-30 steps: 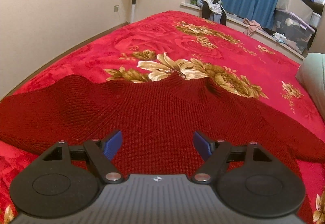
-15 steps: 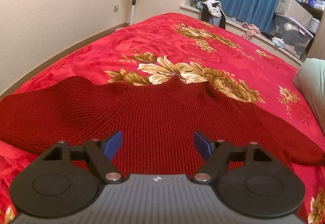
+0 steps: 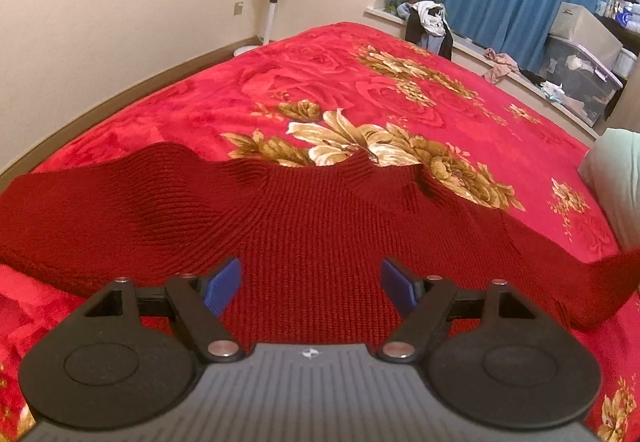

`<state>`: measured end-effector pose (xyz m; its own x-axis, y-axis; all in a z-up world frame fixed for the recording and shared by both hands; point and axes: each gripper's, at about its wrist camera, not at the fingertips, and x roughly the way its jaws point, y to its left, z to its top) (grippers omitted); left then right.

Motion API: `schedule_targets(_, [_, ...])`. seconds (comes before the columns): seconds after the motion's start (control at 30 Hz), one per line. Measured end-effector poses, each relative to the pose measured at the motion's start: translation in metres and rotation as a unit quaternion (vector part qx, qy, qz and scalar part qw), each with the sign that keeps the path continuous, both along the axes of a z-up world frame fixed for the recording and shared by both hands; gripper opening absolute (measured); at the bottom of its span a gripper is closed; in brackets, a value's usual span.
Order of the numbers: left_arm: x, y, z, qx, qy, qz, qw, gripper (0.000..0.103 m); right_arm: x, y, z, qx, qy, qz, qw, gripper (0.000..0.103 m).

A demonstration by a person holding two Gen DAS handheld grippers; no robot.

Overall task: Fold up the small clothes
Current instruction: 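Grasp the sweater sleeve with the right gripper and fold it across the body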

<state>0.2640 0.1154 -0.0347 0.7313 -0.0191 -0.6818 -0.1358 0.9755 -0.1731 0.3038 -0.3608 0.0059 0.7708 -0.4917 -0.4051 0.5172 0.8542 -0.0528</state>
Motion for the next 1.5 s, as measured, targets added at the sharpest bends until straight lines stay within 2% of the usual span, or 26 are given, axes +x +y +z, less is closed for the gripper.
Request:
schedule_targets(0.1, [-0.001, 0.007, 0.0, -0.002, 0.01, 0.004, 0.9999, 0.081, 0.003, 0.065, 0.023, -0.037, -0.025, 0.081, 0.996, 0.011])
schedule_targets(0.2, [-0.002, 0.016, 0.0, -0.007, 0.017, 0.009, 0.9998, 0.081, -0.002, 0.141, 0.036, -0.067, -0.046, 0.177, 0.981, 0.011])
schedule_targets(0.3, [-0.004, 0.03, 0.001, -0.011, 0.017, 0.02, 0.9996, 0.081, -0.021, 0.212, 0.037, -0.06, -0.062, 0.288, 0.954, 0.011])
schedule_targets(0.33, [-0.005, 0.037, 0.002, -0.014, 0.018, 0.03, 0.9993, 0.081, -0.027, 0.233, 0.033, -0.04, -0.057, 0.338, 0.939, 0.011])
schedule_targets(0.4, [-0.006, 0.052, 0.001, -0.024, 0.022, 0.049, 0.9983, 0.081, -0.032, 0.267, 0.019, -0.003, -0.016, 0.423, 0.906, 0.013])
schedule_targets(0.43, [-0.006, 0.062, 0.0, -0.032, 0.025, 0.061, 0.9973, 0.079, -0.03, 0.281, 0.009, 0.021, 0.024, 0.454, 0.891, 0.013])
schedule_targets(0.47, [-0.006, 0.069, -0.001, -0.04, 0.028, 0.069, 0.9964, 0.068, -0.027, 0.291, -0.003, 0.048, 0.072, 0.477, 0.875, 0.013])
schedule_targets(0.5, [-0.006, 0.079, -0.003, -0.053, 0.032, 0.076, 0.9952, 0.052, -0.028, 0.297, -0.016, 0.065, 0.104, 0.48, 0.869, 0.013])
schedule_targets(0.53, [-0.006, 0.087, -0.004, -0.065, 0.036, 0.079, 0.9941, 0.045, -0.03, 0.298, -0.025, 0.072, 0.119, 0.472, 0.871, 0.015])
schedule_targets(0.6, [-0.005, 0.103, -0.006, -0.096, 0.043, 0.078, 0.9914, 0.023, -0.036, 0.288, -0.039, 0.106, 0.145, 0.454, 0.873, 0.018])
schedule_targets(0.67, [-0.004, 0.114, -0.008, -0.121, 0.046, 0.078, 0.9886, 0.022, -0.05, 0.276, -0.05, 0.135, 0.153, 0.437, 0.876, 0.02])
schedule_targets(0.73, [-0.001, 0.124, -0.013, -0.163, 0.056, 0.079, 0.9819, 0.023, -0.068, 0.259, -0.06, 0.136, 0.158, 0.415, 0.885, 0.025])
schedule_targets(0.8, [0.005, 0.133, -0.027, -0.24, 0.083, 0.07, 0.9647, 0.025, -0.087, 0.236, -0.065, 0.136, 0.16, 0.389, 0.897, 0.025])
schedule_targets(0.87, [0.009, 0.136, -0.04, -0.296, 0.116, 0.067, 0.9458, 0.033, -0.105, 0.215, -0.076, 0.13, 0.156, 0.365, 0.908, 0.025])
schedule_targets(0.9, [0.01, 0.137, -0.045, -0.313, 0.129, 0.073, 0.9382, 0.037, -0.115, 0.205, -0.079, 0.125, 0.151, 0.356, 0.914, 0.027])
schedule_targets(1.0, [0.014, 0.133, -0.061, -0.354, 0.167, 0.065, 0.9178, 0.042, -0.139, 0.181, -0.092, 0.124, 0.135, 0.317, 0.93, 0.033])
schedule_targets(1.1, [0.02, 0.127, -0.077, -0.364, 0.186, 0.076, 0.9093, 0.048, -0.15, 0.169, -0.117, 0.119, 0.131, 0.291, 0.94, 0.033])
schedule_targets(1.17, [0.021, 0.129, -0.082, -0.362, 0.174, 0.105, 0.91, 0.048, -0.158, 0.173, -0.122, 0.097, 0.115, 0.292, 0.945, 0.033])
schedule_targets(1.23, [0.025, 0.129, -0.08, -0.343, 0.154, 0.116, 0.9195, 0.046, -0.166, 0.182, -0.126, 0.068, 0.103, 0.289, 0.949, 0.034])
schedule_targets(1.27, [0.027, 0.127, -0.076, -0.325, 0.145, 0.113, 0.9277, 0.043, -0.171, 0.185, -0.127, 0.057, 0.098, 0.288, 0.951, 0.034])
schedule_targets(1.3, [0.028, 0.124, -0.071, -0.306, 0.139, 0.109, 0.9355, 0.02, -0.175, 0.189, -0.131, 0.043, 0.092, 0.286, 0.953, 0.034])
schedule_targets(1.33, [0.03, 0.121, -0.065, -0.284, 0.132, 0.099, 0.9446, 0.01, -0.179, 0.191, -0.133, 0.034, 0.088, 0.286, 0.954, 0.034])
schedule_targets(1.4, [0.03, 0.112, -0.042, -0.238, 0.085, 0.066, 0.9652, 0.01, -0.185, 0.191, -0.136, 0.019, 0.083, 0.285, 0.955, 0.034])
schedule_targets(1.43, [0.028, 0.108, -0.023, -0.213, 0.044, 0.046, 0.975, 0.01, -0.187, 0.192, -0.134, 0.015, 0.082, 0.284, 0.955, 0.034])
schedule_targets(1.5, [0.016, 0.102, 0.007, -0.154, -0.043, 0.026, 0.9868, 0.01, -0.188, 0.196, -0.136, 0.002, 0.08, 0.282, 0.956, 0.034])
